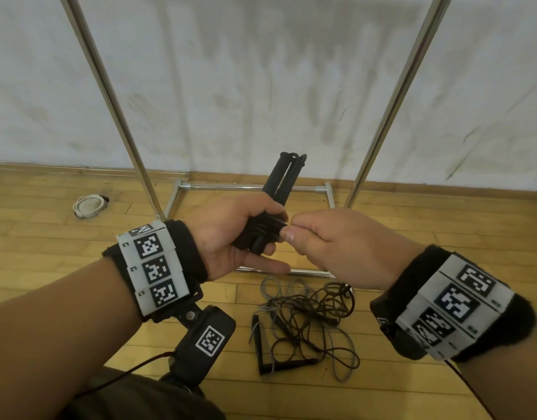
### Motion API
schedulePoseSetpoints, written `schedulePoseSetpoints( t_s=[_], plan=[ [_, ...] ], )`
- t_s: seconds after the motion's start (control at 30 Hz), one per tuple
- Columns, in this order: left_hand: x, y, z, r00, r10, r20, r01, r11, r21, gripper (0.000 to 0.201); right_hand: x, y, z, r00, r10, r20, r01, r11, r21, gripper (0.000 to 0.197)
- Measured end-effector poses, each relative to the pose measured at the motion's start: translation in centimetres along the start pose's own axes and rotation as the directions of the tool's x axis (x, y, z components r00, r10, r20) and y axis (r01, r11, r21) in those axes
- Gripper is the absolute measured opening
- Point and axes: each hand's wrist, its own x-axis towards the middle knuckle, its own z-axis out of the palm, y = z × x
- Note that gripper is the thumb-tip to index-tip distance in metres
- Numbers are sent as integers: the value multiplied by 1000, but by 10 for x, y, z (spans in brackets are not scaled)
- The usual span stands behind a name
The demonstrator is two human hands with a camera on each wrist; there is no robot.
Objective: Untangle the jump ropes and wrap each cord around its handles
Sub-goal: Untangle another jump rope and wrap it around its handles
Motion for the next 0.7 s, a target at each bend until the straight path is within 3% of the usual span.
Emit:
schedulePoseSetpoints(
  t_s=[0.13, 0.27, 0.4, 0.53, 0.6, 0.7],
  plan=[
    [-3, 6, 1, 998, 51, 23, -52, 998, 32, 28, -4, 6, -5, 998, -20, 62, 7, 982, 191, 31],
    [-4, 11, 2, 995, 78, 67, -84, 993, 89, 33, -4, 14, -11, 984, -34, 172, -27, 940, 341, 28],
    [-5, 13, 2, 988, 115, 106, -130, 982, 140, 27, -6, 23, -19, 968, -80, 236, -3, 943, 333, 24],
    [-7, 20, -5, 979, 142, 145, -167, 969, 180, 32, -6, 36, -21, 969, -34, 245, -42, 953, 300, 21],
    [-9, 19, -5, 967, 102, 234, -154, 965, 214, 30, -6, 42, -17, 952, 12, 305, -88, 968, 237, 20],
    [-13, 14, 1, 915, -103, 391, -75, 906, 416, 19, -2, 54, -4, 909, 166, 383, -235, 962, 142, 12]
  ],
)
